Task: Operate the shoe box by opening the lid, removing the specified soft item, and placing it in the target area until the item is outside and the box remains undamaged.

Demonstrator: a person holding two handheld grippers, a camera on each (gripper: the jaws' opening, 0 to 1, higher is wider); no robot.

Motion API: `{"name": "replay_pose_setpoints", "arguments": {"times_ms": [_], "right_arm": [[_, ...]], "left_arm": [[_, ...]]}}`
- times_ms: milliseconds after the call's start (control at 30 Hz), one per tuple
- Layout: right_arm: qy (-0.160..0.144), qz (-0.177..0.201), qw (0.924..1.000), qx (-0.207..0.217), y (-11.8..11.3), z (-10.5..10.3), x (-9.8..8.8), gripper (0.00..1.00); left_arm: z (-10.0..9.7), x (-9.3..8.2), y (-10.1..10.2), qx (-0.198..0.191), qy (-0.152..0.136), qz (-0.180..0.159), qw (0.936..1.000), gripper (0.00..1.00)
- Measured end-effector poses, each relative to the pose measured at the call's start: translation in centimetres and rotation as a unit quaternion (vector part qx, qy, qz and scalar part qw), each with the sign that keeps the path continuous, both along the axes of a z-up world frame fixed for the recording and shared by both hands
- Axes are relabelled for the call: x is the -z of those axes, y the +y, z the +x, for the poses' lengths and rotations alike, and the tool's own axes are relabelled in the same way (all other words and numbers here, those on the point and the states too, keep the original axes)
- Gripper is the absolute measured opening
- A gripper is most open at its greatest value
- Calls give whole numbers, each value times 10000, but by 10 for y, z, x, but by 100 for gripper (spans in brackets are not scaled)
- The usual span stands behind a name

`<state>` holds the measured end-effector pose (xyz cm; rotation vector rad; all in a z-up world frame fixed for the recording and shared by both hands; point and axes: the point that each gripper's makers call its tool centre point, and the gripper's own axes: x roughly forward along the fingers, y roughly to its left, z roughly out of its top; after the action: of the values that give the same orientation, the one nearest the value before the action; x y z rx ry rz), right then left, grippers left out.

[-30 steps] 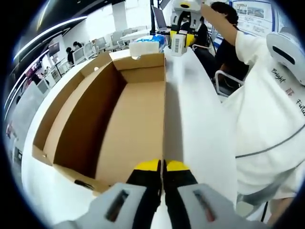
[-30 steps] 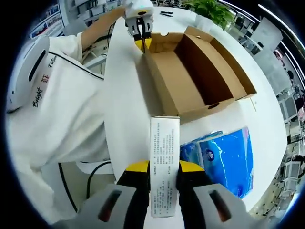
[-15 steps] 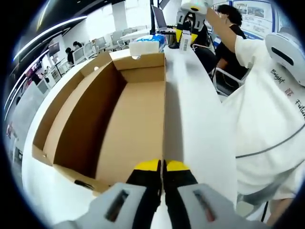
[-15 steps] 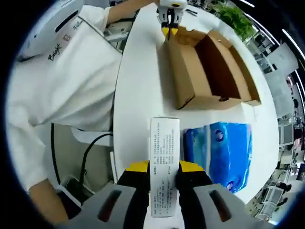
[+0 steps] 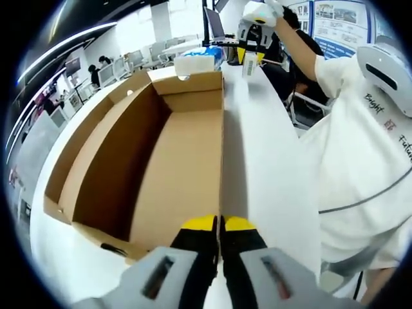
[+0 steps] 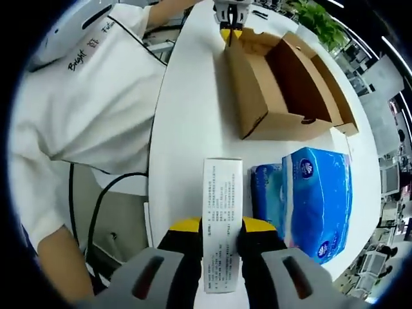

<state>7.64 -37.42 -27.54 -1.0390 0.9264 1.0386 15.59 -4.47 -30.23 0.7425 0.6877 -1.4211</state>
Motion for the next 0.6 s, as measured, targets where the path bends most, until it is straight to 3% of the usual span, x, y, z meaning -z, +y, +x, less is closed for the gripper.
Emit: {"name": "replay_pose_setpoints", "arguments": {"times_ms": [367, 500, 600], "right_arm": [[67, -31, 9998, -188, 6, 2, 17, 20], [227, -260, 9993, -138, -1, -1, 31, 20], [183, -292, 9993, -159, -3, -1, 34, 20]], "left_arm": [[1, 0, 1, 100, -54, -46, 9999, 1], [2, 0, 1, 27, -47, -55, 10000, 1], [3, 1, 1, 30, -1, -13, 10000, 1]]}}
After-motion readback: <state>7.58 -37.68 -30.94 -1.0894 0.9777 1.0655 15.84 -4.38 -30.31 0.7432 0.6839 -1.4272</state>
